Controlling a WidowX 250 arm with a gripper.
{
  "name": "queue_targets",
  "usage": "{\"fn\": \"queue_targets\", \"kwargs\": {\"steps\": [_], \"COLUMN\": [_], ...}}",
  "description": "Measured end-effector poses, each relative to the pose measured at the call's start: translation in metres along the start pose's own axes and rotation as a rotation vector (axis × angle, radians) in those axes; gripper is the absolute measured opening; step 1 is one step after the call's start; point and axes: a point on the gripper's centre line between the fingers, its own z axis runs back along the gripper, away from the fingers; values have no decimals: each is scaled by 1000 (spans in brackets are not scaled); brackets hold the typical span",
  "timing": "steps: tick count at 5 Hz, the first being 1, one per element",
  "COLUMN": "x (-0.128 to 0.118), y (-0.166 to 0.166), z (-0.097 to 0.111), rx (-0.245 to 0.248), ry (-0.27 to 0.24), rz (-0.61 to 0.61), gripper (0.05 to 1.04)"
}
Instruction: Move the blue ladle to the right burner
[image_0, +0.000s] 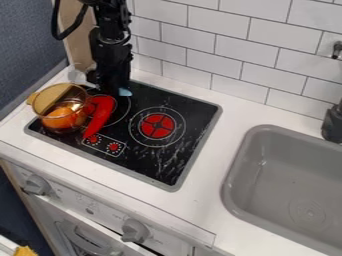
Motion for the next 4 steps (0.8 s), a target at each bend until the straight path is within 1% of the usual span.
{"fn": "queue_targets", "kwargs": {"steps": [1,2,3,4], "x": [-2,-1,3,4], "y": [-2,2,1,-1], "z": [0,-1,21,49], "rx": [-10,1,-18,-61], "ry": [13,21,18,23], "rz": [-14,-12,-13,-16], "gripper": [971,1009,1005,1001]}}
